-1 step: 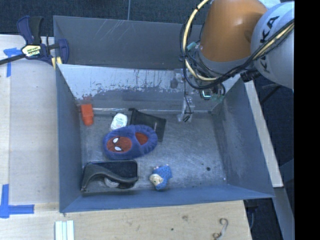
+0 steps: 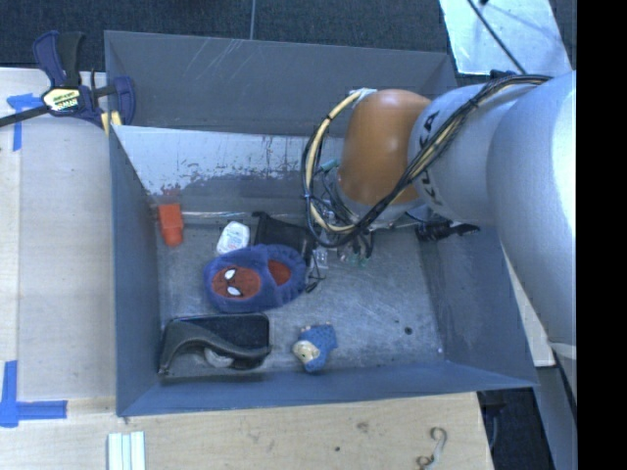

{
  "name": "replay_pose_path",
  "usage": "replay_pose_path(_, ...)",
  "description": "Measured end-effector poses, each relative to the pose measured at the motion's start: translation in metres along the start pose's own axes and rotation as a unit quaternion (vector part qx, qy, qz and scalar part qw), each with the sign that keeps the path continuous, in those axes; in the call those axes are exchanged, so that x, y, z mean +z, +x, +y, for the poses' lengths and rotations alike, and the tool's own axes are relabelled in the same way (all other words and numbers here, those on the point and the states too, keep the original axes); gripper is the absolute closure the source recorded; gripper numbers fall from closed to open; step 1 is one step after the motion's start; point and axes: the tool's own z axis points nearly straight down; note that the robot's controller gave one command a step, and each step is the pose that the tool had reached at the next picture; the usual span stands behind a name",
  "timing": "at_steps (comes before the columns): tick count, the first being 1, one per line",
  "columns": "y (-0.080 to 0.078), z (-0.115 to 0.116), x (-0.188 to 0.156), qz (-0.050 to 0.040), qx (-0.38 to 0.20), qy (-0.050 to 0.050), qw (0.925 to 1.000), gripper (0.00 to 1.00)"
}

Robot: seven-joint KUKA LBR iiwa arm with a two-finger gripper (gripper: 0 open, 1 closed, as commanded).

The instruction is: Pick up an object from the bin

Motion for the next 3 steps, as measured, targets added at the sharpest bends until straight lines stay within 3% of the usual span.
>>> replay_pose_path(1, -0.002, 0.0, -0.005, -0.0034, 0.0, -0.001, 1.0, 1.0)
replay_pose_path(2, -0.003, -0.023, -0.111, -0.0069, -0.409, 0.001, 0.9125, 1.0)
replay_pose_path(3, 0.004, -0.015, -0.183, -0.0088, -0.409, 0.001, 0.9125, 1.0)
